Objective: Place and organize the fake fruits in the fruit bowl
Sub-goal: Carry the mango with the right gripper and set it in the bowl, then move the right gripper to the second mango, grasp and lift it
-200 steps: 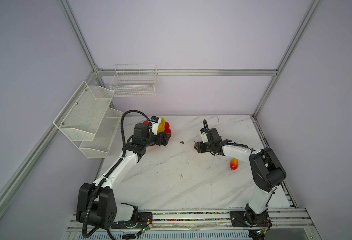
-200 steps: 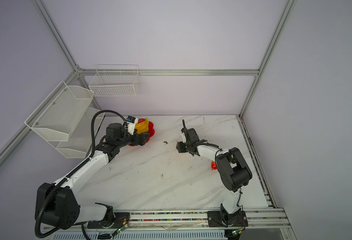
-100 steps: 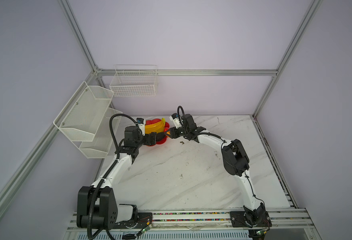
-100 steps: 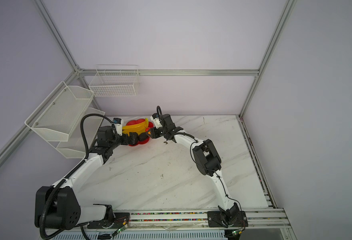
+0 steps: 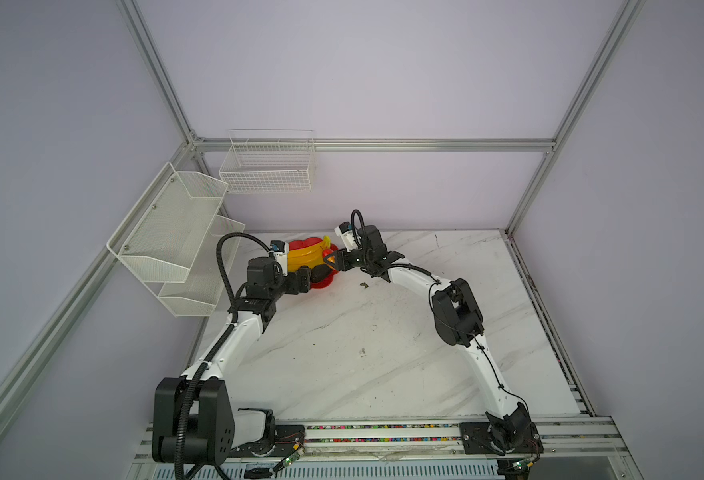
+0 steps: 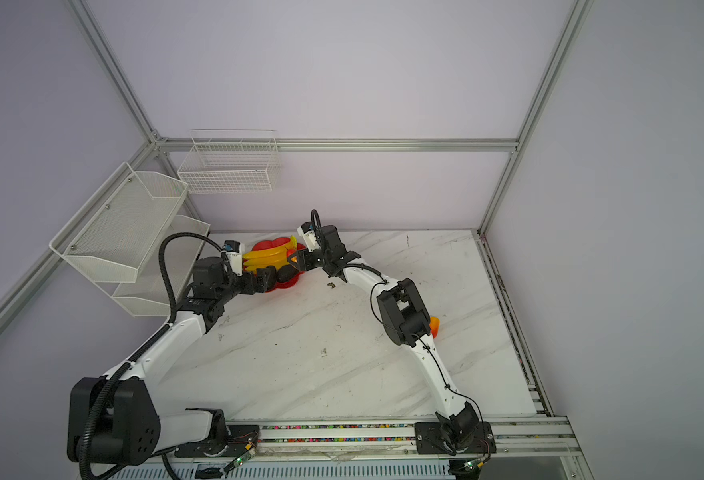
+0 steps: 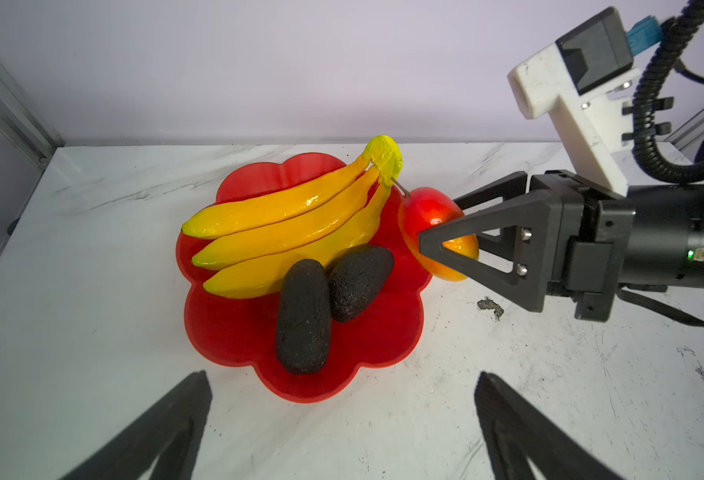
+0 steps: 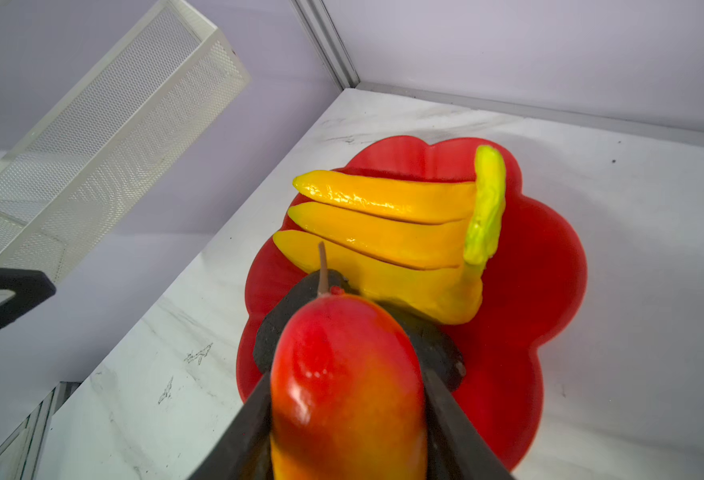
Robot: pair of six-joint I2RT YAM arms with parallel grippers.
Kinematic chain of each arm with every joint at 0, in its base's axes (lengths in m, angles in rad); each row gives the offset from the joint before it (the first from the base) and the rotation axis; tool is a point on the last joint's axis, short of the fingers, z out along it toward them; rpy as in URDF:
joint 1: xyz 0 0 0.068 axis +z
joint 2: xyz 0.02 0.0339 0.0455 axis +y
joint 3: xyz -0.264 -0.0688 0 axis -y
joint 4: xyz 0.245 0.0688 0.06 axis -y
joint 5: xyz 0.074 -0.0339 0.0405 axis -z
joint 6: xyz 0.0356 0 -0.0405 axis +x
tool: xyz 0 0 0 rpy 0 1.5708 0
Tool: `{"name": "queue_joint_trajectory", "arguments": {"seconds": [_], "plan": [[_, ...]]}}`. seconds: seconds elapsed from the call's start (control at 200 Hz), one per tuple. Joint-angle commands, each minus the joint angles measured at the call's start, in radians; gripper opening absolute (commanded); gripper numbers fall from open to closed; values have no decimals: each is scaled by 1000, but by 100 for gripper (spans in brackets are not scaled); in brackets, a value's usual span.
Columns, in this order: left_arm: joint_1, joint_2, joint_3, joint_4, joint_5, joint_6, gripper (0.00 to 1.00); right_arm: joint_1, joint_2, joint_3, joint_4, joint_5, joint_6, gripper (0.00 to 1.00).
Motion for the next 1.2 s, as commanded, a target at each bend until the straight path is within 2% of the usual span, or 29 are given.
{"name": "queue_joint_trajectory", "arguments": {"seconds": [0.0,0.49,0.905,1.06,1.195], "plan": [[9,-33,-34,38,5,-27,100,-1,41,45,5,0,-17,48],[15,-50,-39,26,9,-28,100,6,94,81,-15,38,-73,53],[16,-63,-58,23,8,-33,100,11,126,122,-28,61,-82,66],[18,-73,-63,25,14,-28,100,13,90,104,-26,77,-88,71],[18,-86,-71,65,100,-33,100,12,-44,-22,15,142,-90,83]]}}
